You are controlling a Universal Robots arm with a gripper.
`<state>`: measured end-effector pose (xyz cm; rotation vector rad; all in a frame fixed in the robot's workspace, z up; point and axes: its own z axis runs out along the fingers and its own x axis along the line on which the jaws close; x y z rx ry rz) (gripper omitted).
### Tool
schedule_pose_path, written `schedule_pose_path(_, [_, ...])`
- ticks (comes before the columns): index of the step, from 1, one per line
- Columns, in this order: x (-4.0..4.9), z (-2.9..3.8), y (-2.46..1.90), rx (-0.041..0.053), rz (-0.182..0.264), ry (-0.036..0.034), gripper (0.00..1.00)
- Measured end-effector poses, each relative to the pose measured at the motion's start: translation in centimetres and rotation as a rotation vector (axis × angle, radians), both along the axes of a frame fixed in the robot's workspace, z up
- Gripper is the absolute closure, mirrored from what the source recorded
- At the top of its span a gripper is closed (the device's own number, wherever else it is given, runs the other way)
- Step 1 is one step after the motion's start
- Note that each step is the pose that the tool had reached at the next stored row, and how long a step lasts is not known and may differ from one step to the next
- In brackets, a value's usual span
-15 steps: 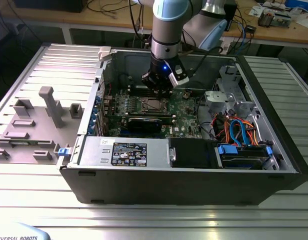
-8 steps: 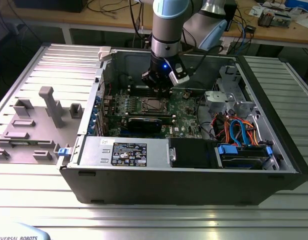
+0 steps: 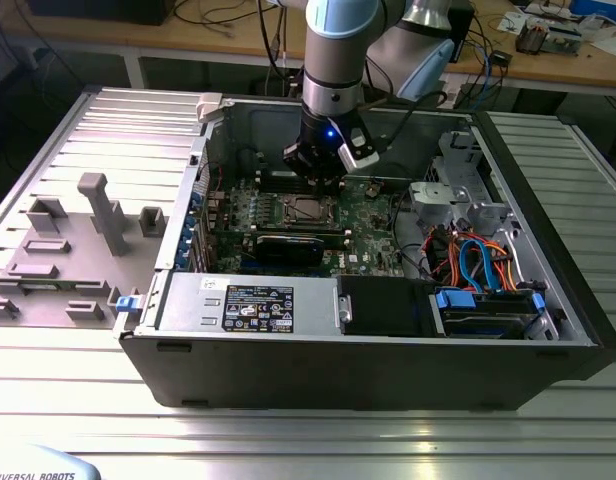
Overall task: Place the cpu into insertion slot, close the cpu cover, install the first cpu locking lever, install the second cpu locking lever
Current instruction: 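Install the second cpu locking lever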
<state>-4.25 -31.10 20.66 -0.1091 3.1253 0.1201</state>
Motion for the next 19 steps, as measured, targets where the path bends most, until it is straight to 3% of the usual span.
schedule_pose_path(10, [-0.01,0.05,-0.33,-0.0001,0.0,0.0,0.89])
schedule_pose_path(17, [0.0,0.57,-0.32,0.0003,0.0,0.0003,0.89])
schedule_pose_path(19, [0.0,0.59,-0.58,0.0,0.0,0.0005,0.89])
